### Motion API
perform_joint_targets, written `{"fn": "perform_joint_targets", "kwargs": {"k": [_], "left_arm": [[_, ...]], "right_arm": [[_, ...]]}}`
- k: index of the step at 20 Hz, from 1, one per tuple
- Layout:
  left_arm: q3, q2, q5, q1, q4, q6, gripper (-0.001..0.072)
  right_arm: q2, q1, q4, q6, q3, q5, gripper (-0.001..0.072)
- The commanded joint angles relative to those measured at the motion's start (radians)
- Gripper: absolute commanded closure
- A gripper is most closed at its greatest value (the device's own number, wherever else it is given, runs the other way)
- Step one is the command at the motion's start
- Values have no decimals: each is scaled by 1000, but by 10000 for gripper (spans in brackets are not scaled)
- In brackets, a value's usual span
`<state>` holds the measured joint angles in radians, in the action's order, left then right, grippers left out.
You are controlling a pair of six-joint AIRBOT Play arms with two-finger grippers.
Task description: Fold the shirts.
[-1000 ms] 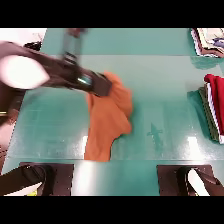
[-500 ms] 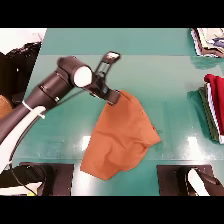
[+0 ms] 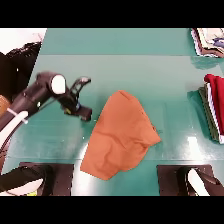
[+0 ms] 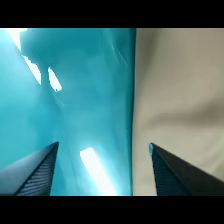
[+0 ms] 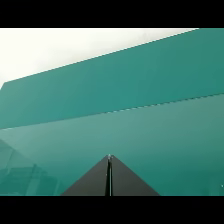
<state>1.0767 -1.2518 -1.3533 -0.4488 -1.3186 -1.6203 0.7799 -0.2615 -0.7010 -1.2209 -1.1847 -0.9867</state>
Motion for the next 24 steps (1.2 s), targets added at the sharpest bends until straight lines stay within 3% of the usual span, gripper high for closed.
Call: {"fn": "perform_joint_targets", "kwargs": {"k": [1, 4, 12, 13, 14, 15, 19, 24], "left_arm": [[-266, 102, 33, 11, 165, 65, 45], [-393, 126, 81, 11, 315, 114, 45], [-495, 126, 242, -56, 407, 137, 46], [-495, 126, 249, -70, 409, 136, 120], [-495, 126, 247, -75, 409, 136, 428], [-495, 126, 245, -75, 408, 135, 683], [-420, 134, 220, -47, 232, 87, 682], [-127, 137, 139, 259, 28, 97, 682]], "right_arm": [[0, 0, 0, 0, 0, 0, 691], [0, 0, 0, 0, 0, 0, 691], [0, 0, 2, 0, 0, -2, 691], [0, 0, 2, -1, 0, -2, 691], [0, 0, 2, -1, 0, -3, 691], [0, 0, 2, 0, 0, -4, 691], [3, 2, 1, 0, 0, -17, 691], [117, 129, -12, 0, 0, -122, 691]]}}
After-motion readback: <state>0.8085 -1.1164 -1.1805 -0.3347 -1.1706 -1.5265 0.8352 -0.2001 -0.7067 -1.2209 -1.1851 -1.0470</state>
